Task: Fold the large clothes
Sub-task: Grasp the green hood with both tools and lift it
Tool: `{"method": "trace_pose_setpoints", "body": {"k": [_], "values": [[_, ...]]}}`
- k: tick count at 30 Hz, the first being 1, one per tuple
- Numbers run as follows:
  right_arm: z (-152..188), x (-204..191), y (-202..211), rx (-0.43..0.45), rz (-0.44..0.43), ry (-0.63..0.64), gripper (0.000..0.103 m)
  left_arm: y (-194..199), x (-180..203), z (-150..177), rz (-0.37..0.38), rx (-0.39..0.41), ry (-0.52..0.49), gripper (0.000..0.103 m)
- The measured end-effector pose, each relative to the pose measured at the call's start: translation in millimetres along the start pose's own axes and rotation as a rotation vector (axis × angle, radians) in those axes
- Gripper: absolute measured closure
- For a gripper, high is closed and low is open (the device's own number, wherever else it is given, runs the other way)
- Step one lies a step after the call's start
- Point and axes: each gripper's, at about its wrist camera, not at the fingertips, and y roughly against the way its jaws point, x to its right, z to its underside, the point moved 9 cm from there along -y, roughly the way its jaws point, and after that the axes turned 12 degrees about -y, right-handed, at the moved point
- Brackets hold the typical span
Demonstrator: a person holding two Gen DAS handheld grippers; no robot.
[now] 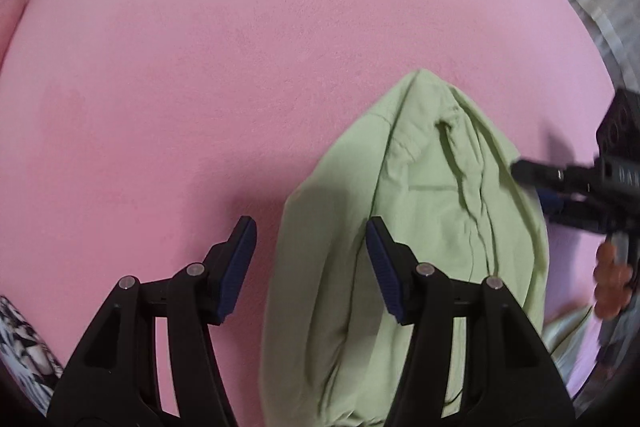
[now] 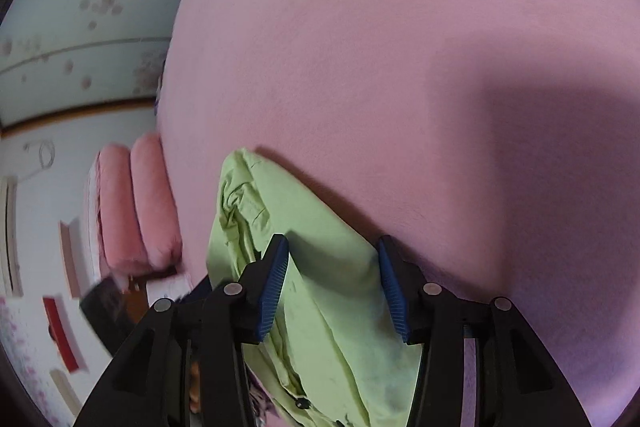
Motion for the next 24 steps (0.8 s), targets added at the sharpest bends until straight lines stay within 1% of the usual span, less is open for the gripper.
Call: {"method": "trace_pose_setpoints", "body": {"k": [2, 3, 4, 5, 6, 7, 8, 9, 10, 11, 12, 13, 15, 17, 18, 20, 22, 24], "values": [[-3, -6, -6, -0.018, -0.014, 0.032, 0.057, -15, -5, -9, 0.063, -0.008, 0.069, 0.050], [-3, -9, -10, -0.029, -0.020, 0.058, 0.064, -20, -9, -11, 0.083, -0.013, 0.092, 0.050], [-3, -12, -12, -0.040, -0.019, 0.081, 0.073, -24, -11, -13, 0.116, -0.015, 0.125, 0.052], [-2, -15, -16, -0.050, -0.021, 0.104, 0.075, -26, -14, -15, 0.146, -0.004, 0.152, 0.058], [1, -20, -18, -0.053, -0.034, 0.139, 0.081, -25, -15, -17, 0.191, 0.014, 0.173, 0.076], [3, -26, -18, -0.055, -0.046, 0.174, 0.086, -21, -16, -19, 0.251, 0.037, 0.198, 0.083], [5, -34, -18, -0.060, -0.062, 0.209, 0.087, -16, -19, -19, 0.279, 0.068, 0.221, 0.085], [17, -35, -11, -0.069, -0.087, 0.232, 0.087, -9, -20, -20, 0.303, 0.097, 0.227, 0.091], [22, -42, -7, -0.086, -0.128, 0.248, 0.087, -2, -20, -17, 0.329, 0.123, 0.224, 0.095], [28, -48, -3, -0.106, -0.173, 0.252, 0.087, 6, -19, -14, 0.354, 0.151, 0.212, 0.096], [36, -57, 5, -0.133, -0.243, 0.255, 0.087, 16, -19, -9, 0.371, 0.183, 0.194, 0.097], [44, -65, 13, -0.150, -0.291, 0.262, 0.087, 31, -21, -5, 0.391, 0.226, 0.183, 0.098], [65, -81, 28, -0.193, -0.372, 0.312, 0.087, 58, -19, 9, 0.460, 0.285, 0.178, 0.098], [87, -89, 41, -0.227, -0.399, 0.377, 0.087, 92, -16, 26, 0.544, 0.336, 0.169, 0.098], [102, -93, 50, -0.253, -0.411, 0.416, 0.087, 113, -16, 37, 0.599, 0.362, 0.158, 0.098], [123, -96, 64, -0.290, -0.426, 0.455, 0.087, 147, -12, 62, 0.665, 0.389, 0.136, 0.098], [150, -97, 77, -0.334, -0.431, 0.508, 0.087, 178, -8, 88, 0.694, 0.405, 0.099, 0.098], [179, -91, 91, -0.368, -0.421, 0.571, 0.087, 199, -5, 108, 0.707, 0.409, 0.062, 0.098]]}}
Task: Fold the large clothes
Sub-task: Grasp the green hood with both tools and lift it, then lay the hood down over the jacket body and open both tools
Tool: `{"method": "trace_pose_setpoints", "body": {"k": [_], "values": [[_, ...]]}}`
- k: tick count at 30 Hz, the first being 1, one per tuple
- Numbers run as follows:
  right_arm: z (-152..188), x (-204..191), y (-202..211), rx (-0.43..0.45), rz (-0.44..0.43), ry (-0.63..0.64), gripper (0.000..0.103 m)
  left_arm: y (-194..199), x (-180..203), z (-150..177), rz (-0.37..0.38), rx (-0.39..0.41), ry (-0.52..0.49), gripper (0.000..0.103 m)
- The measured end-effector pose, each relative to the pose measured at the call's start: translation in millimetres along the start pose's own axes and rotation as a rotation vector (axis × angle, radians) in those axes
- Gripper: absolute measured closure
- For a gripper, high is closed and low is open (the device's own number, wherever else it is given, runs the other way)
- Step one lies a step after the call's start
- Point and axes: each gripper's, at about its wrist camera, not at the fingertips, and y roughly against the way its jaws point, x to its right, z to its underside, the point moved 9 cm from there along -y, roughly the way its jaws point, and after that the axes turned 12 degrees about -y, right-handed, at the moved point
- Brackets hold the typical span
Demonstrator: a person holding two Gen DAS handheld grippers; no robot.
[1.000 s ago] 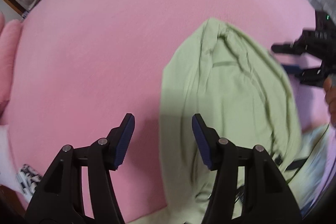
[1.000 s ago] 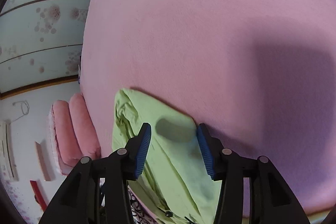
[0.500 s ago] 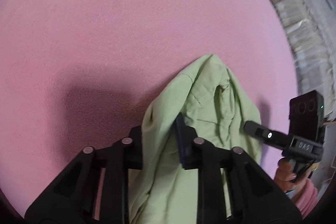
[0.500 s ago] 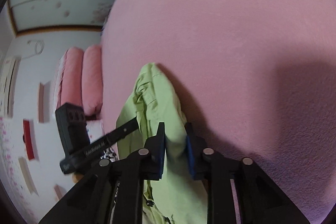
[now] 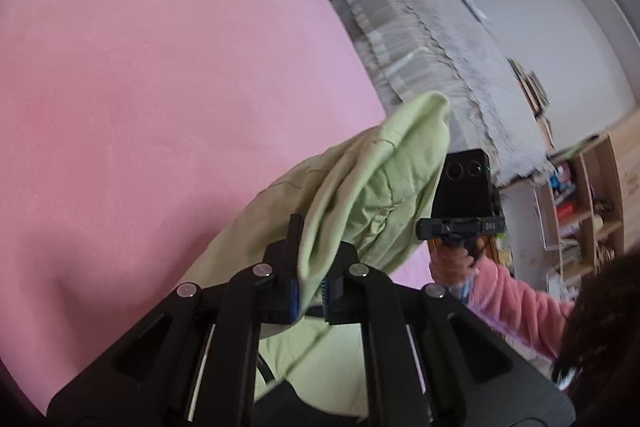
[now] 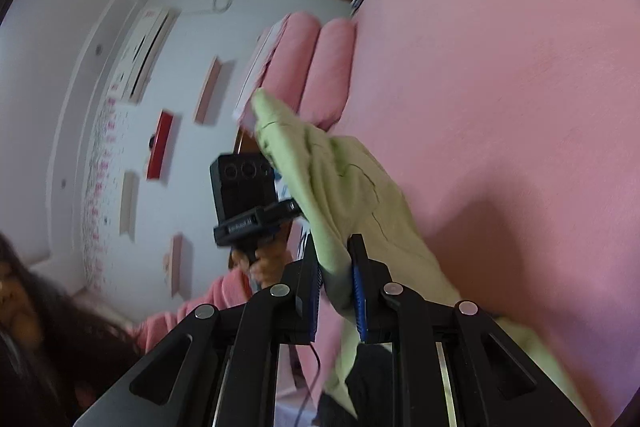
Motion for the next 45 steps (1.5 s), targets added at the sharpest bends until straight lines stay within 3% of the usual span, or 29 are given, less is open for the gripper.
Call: {"method": "trace_pose_setpoints", "body": {"k": [5, 8, 13, 16, 20, 24, 26, 30, 32, 33, 34, 35, 38, 39, 41, 45], "values": [[89, -13, 10, -0.095, 0.066, 0.087, 0.087, 48, 46, 46, -0.011, -0.064, -0.114, 0.098], [139, -5, 19, -0.108, 0.147, 0.107, 0.087, 57, 75, 95, -0.067, -0.089, -0.188, 0.098], [215, 33, -1, -0.110, 0.425, 0.158, 0.087, 59, 92, 193, -0.194, -0.132, -0.275, 0.098], [260, 57, -18, -0.107, 0.554, 0.172, 0.087, 38, 87, 252, -0.238, -0.156, -0.238, 0.098], [280, 86, -34, -0.022, 0.711, 0.205, 0.081, 7, 76, 298, -0.352, -0.144, -0.263, 0.092], [284, 116, -36, 0.087, 0.739, 0.177, 0.070, -13, 55, 338, -0.512, -0.153, -0.219, 0.084], [280, 129, -29, 0.118, 0.771, 0.160, 0.068, -17, 57, 350, -0.556, -0.147, -0.207, 0.084], [287, 115, -26, 0.137, 0.819, 0.137, 0.066, -7, 67, 357, -0.627, -0.189, -0.248, 0.078], [294, 101, -20, 0.133, 0.848, 0.136, 0.055, 10, 78, 359, -0.647, -0.218, -0.253, 0.068], [297, 93, -17, 0.129, 0.853, 0.132, 0.036, 18, 81, 356, -0.646, -0.217, -0.244, 0.059], [299, 85, -12, 0.139, 0.855, 0.134, 0.028, 31, 85, 359, -0.654, -0.216, -0.222, 0.056], [301, 76, 8, 0.165, 0.851, 0.146, 0.028, 37, 88, 356, -0.657, -0.211, -0.206, 0.056], [313, 44, 30, 0.249, 0.795, 0.146, 0.028, 66, 107, 346, -0.635, -0.159, -0.136, 0.056], [314, 38, 30, 0.261, 0.781, 0.133, 0.028, 71, 118, 328, -0.632, -0.138, -0.122, 0.056], [317, 27, 31, 0.276, 0.746, 0.110, 0.028, 86, 137, 316, -0.578, -0.049, -0.067, 0.056], [313, 21, 16, 0.332, 0.677, 0.062, 0.032, 57, 162, 283, -0.451, 0.027, 0.016, 0.056]]}}
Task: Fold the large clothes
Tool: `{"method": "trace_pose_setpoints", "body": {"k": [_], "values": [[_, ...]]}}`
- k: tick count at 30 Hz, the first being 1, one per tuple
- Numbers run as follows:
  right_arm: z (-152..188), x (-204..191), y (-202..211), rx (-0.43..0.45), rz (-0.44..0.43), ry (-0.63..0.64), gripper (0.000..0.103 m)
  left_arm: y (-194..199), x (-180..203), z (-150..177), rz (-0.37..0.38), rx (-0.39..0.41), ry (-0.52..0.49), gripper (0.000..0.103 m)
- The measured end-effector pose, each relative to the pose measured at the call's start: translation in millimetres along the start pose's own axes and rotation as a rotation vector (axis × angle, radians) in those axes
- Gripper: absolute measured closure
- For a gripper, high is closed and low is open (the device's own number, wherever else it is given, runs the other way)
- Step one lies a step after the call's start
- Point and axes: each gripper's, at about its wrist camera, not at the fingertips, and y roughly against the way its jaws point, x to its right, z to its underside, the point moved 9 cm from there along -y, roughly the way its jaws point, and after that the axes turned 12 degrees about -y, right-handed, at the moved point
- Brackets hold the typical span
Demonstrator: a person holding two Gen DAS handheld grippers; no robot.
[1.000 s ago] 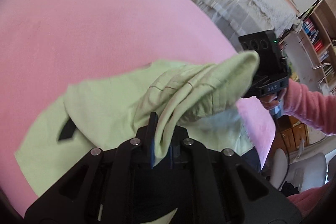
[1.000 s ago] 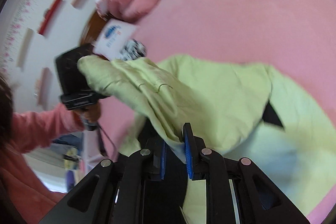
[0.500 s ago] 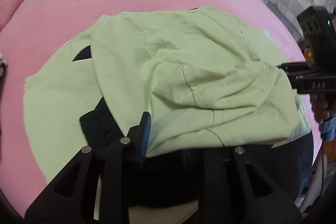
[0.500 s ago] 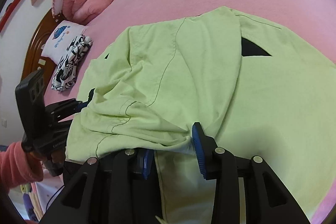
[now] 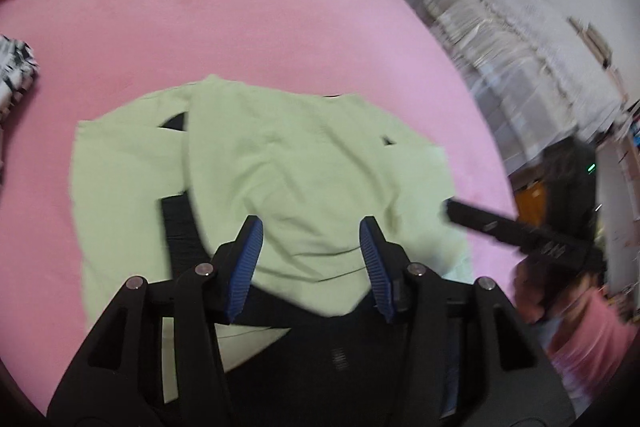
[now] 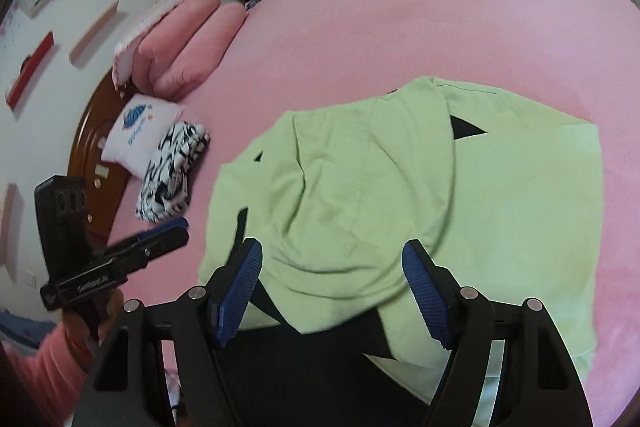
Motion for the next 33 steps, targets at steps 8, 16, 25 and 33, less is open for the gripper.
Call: {"method": "trace_pose_setpoints", "body": {"k": [8, 16, 25, 33], "values": [[46, 18, -95, -0.213, 0.183, -0.112, 0.089, -94, 13, 22, -0.165, -0.232, -0.041, 0.070], [20, 73, -60, -0.065, 0.328, -0.165, 0.091, -104, -37, 59, -0.145, -0.295, 0.144, 0.071], [18, 134, 19, 0.130, 0.391, -0.474, 0.091, -63, -59, 59, -0.173, -0.237, 0.137, 0.071], [89, 111, 55, 0.196, 0.380, -0.550, 0.091, -11, -75, 92, -0.190, -0.235, 0.175, 0.070]]}}
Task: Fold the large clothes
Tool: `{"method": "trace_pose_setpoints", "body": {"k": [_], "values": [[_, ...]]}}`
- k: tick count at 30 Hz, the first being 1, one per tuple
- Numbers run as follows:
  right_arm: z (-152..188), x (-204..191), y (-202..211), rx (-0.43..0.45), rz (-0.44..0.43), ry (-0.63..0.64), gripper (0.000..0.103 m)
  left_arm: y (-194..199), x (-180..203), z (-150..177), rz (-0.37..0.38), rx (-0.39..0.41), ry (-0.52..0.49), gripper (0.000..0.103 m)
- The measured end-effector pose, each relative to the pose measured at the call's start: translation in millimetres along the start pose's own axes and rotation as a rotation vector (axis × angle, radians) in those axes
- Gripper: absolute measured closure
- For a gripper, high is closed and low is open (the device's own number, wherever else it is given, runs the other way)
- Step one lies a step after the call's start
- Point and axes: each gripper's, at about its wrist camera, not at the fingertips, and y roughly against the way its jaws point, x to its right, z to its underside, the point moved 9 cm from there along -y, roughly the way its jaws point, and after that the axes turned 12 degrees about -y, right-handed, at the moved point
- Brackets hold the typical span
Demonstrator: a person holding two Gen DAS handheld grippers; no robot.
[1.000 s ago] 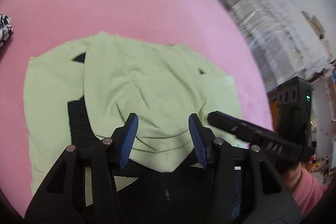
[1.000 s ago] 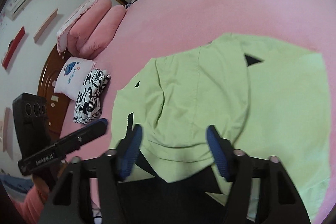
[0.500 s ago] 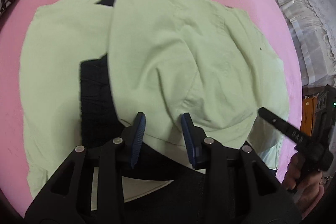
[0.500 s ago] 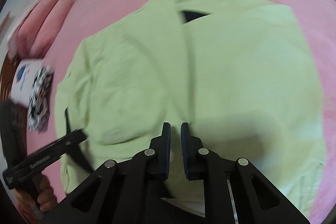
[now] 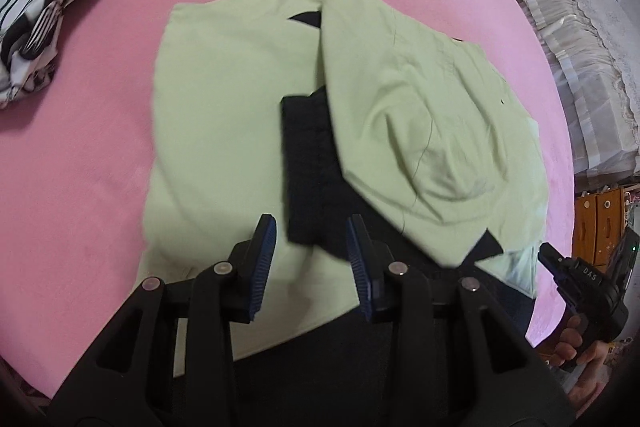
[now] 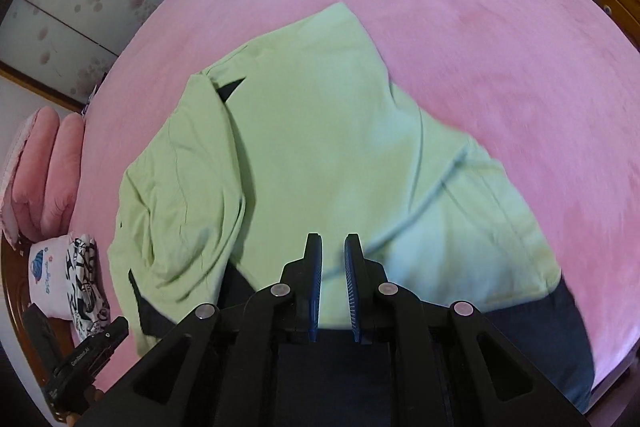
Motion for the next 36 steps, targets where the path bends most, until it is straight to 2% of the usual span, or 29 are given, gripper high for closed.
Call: {"method": "trace_pose_setpoints", "body": {"k": [5, 7, 12, 17, 21, 24, 30, 32, 34, 36], "values": [[49, 17, 7, -0.051, -0.003, -0.008, 0.090, 27, -13, 40, -0.029, 0.012, 0.045, 0.070], [62, 23, 7, -0.075, -0.004, -0.011, 0.090, 43, -16, 58, -0.049, 0.047, 0.082, 0.070], [76, 42, 25, -0.126, -0.037, 0.046, 0.089, 80, -10, 101, -0.176, 0.101, 0.075, 0.070], [78, 72, 62, -0.116, -0.053, 0.071, 0.069, 107, 8, 143, -0.179, 0.094, 0.075, 0.070], [85, 106, 87, -0.113, -0.050, 0.098, 0.066, 123, 17, 176, -0.158, 0.084, 0.132, 0.070], [88, 134, 101, -0.119, -0.043, 0.083, 0.063, 133, 19, 206, -0.172, 0.072, 0.166, 0.070], [93, 191, 116, -0.101, 0.015, 0.079, 0.042, 146, 15, 253, -0.207, 0.031, 0.196, 0.069], [95, 210, 116, -0.089, 0.048, 0.096, 0.039, 147, 10, 267, -0.214, 0.006, 0.204, 0.067], [96, 223, 111, -0.087, 0.069, 0.098, 0.039, 146, 5, 279, -0.221, -0.019, 0.210, 0.058], [99, 243, 104, -0.095, 0.085, 0.078, 0.039, 144, 1, 291, -0.220, -0.032, 0.215, 0.054]]}}
